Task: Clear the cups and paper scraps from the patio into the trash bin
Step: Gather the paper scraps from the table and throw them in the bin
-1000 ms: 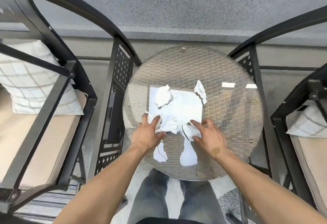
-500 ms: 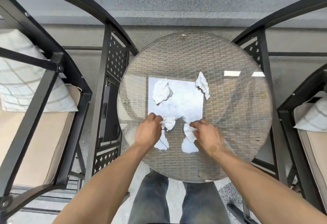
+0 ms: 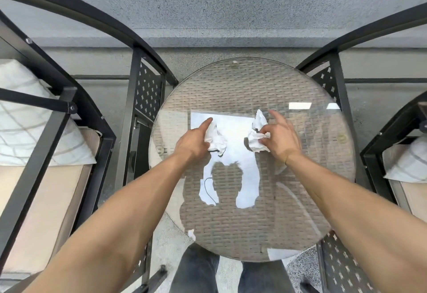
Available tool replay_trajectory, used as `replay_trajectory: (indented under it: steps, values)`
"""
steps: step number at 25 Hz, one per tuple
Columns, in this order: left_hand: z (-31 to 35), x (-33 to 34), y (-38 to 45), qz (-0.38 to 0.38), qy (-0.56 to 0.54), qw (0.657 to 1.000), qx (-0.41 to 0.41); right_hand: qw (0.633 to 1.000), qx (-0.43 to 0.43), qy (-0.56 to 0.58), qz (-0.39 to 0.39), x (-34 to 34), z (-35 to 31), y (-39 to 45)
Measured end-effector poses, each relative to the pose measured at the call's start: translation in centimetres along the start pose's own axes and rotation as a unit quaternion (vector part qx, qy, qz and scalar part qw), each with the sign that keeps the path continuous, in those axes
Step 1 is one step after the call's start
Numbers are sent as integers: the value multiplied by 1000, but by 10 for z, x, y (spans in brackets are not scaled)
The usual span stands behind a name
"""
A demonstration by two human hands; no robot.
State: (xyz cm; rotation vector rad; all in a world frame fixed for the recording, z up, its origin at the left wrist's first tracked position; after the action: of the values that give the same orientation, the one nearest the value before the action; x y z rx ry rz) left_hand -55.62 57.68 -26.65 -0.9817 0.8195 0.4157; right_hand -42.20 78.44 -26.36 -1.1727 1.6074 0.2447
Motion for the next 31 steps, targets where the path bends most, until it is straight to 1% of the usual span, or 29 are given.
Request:
replay_trajectory:
  steps: [2,4,7,9,11,14,17,21,23,26,29,31]
  values:
    - [-1,10,5,-3,59,998,14,999,-7,-39,-30,6,1,11]
    - [-4,15,6,29,60,997,30,997,-28,-62,-33,13,0,17]
    - [-5,18,2,93,25,995,31,997,-37,-60,29,19,-4,16]
    - [-8,23,-2,114,8,993,20,997,-22,-55,53,23,-7,8]
    - [-11,27,-8,111,-6,994,5,998,9,-36,48,27,-7,-3]
    - [-13,25,-17,89,-26,996,3,998,62,14,10,27,-2,-26]
    - [-11,10,-38,106,-75,991,16,993,72,92,25,10,-6,-55]
    - [-2,-17,-78,166,-143,974,60,989,45,127,65,-23,-27,-98]
    - [-2,-33,-103,201,-162,963,73,984,31,142,102,-42,-43,-119]
    - [-7,-57,-137,232,-199,948,87,975,-2,159,156,-66,-73,-142]
    - [-22,-80,-169,269,-233,930,88,967,-70,158,187,-87,-112,-162]
    - [-34,-91,-191,294,-253,919,77,963,-120,152,186,-96,-136,-170]
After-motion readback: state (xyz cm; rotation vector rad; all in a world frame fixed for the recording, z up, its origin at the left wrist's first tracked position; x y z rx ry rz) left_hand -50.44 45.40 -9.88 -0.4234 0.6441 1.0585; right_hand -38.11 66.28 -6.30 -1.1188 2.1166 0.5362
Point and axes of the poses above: each hand's wrist, its own y-axis towards the middle knuckle, its own x-axis out of the palm, z = x × y, the point moved 4 cm from there along y, towards the middle knuckle, and after that the axes turned 2 degrees about y, right-handed, at the moved point
